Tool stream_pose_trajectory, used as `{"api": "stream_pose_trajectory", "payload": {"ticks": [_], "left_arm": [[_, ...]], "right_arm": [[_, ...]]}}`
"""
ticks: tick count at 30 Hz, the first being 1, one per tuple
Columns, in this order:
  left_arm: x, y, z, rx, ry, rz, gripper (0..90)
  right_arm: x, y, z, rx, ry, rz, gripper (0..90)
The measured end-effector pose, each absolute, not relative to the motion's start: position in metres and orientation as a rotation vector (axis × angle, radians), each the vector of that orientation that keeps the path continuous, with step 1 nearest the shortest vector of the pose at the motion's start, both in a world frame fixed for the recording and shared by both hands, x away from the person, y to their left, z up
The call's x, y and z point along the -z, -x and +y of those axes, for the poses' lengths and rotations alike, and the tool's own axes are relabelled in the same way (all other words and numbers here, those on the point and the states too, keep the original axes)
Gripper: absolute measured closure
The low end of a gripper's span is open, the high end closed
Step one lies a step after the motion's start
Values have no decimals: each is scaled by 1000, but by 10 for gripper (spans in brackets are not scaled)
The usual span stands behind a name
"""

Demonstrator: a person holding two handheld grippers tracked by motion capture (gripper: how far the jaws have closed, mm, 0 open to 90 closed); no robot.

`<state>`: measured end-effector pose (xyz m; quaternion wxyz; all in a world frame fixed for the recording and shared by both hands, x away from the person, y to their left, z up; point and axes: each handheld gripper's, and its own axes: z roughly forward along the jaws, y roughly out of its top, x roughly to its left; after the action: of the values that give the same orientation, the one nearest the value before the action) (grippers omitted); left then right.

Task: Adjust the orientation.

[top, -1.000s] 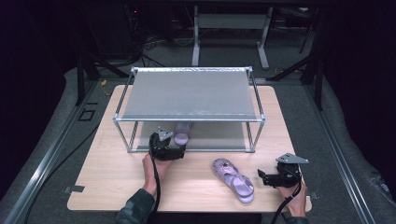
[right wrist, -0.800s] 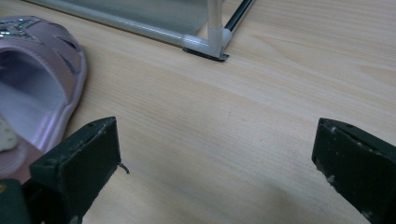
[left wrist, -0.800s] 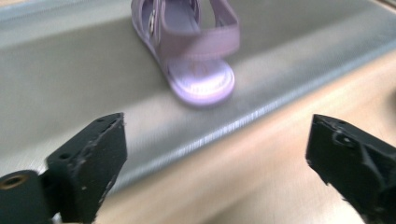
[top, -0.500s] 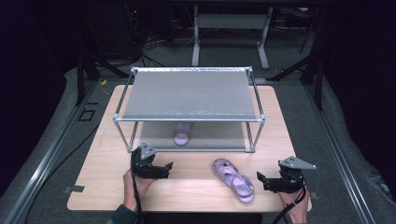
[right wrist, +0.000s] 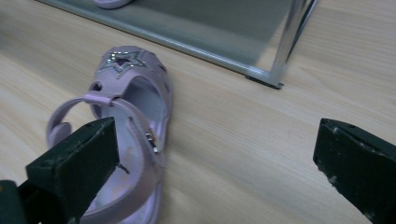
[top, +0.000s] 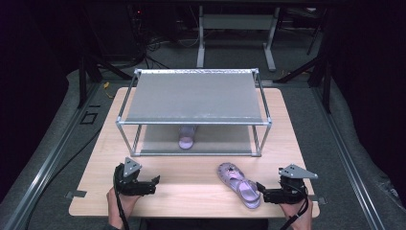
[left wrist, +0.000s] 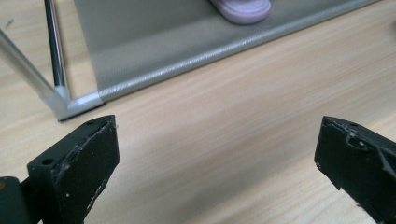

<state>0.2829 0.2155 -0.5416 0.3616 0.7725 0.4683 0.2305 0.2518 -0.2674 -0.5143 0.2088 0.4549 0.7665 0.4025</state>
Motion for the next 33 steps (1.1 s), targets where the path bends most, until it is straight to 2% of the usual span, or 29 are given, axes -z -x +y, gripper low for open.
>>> {"api": "stream_pose_trajectory", "payload": {"ticks": [14,23,28,33], "left_arm": [[559,-278,224,-556,-2025,1253,0],[563,-273,222,-549,-2042,1257,0],[567,-272,222,-543,-2057,1259,0],[570,-271,220,-541,-2070,1266,0]], "right_arm": [[509,-234,-239,-1126,-1203,2198,0],[529,-236,-215,-1084,-1175,2261,0],[545,-236,-210,-1034,-1204,2266,41],[554,-236,-211,-1021,-1227,2253,138]]}}
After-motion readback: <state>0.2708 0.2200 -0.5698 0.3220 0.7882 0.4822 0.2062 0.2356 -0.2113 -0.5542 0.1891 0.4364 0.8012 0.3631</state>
